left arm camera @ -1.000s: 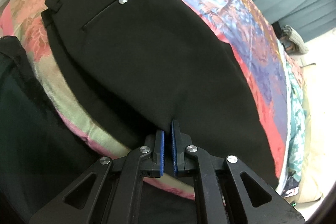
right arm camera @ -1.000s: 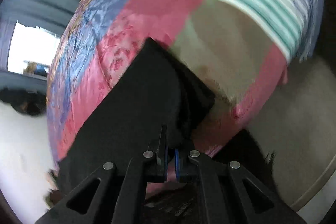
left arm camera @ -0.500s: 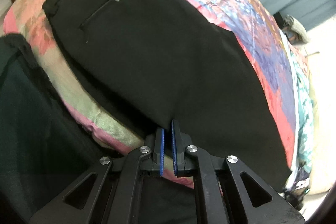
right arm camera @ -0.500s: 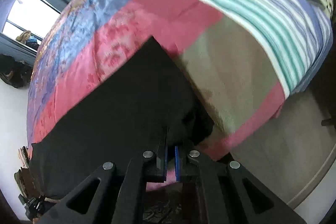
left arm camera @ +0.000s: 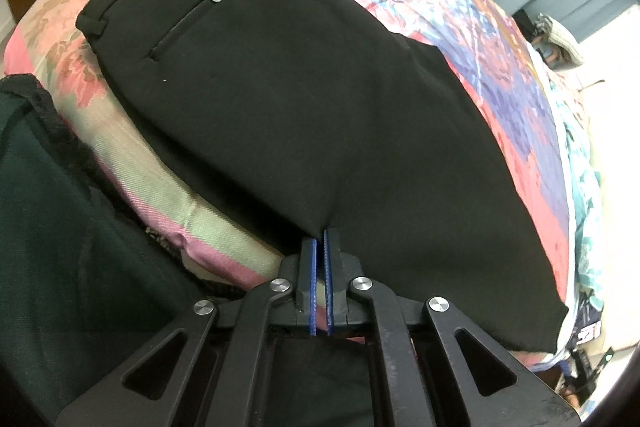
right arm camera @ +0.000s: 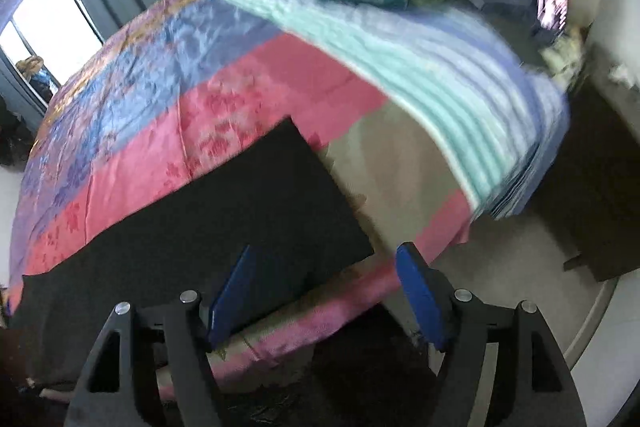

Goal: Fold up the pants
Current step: 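Open both tools and release the black trousers onto the bed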

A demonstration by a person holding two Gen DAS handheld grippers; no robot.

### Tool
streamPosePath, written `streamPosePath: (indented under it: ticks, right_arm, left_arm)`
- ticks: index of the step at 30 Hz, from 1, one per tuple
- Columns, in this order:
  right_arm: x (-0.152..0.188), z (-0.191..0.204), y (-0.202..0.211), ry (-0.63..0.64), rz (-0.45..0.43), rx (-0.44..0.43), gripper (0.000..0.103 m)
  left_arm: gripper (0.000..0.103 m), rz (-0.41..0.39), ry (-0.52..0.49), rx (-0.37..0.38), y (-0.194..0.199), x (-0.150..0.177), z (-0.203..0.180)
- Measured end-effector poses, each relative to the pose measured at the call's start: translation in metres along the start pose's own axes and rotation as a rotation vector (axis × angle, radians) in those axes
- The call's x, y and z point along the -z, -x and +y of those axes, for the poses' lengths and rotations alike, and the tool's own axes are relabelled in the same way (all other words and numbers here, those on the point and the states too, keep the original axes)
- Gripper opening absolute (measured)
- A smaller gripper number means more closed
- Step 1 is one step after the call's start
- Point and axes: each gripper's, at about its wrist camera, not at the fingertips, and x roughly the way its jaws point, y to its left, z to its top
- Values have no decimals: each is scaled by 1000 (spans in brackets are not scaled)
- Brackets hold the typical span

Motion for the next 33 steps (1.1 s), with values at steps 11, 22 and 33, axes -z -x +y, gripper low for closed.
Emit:
streamPosePath:
  ticks: [11, 22, 33]
  right_arm:
    - [39, 120, 16, 201, -29, -250, 77]
    - [91, 233, -7, 383, 38, -468, 77]
    - [141, 270, -43, 613, 66, -354, 95]
  left_arm:
    - [70, -70, 130, 68, 11, -7, 18]
    - [7, -65, 131, 64, 8, -8, 29]
    - [53, -24, -29, -131, 30, 9, -1]
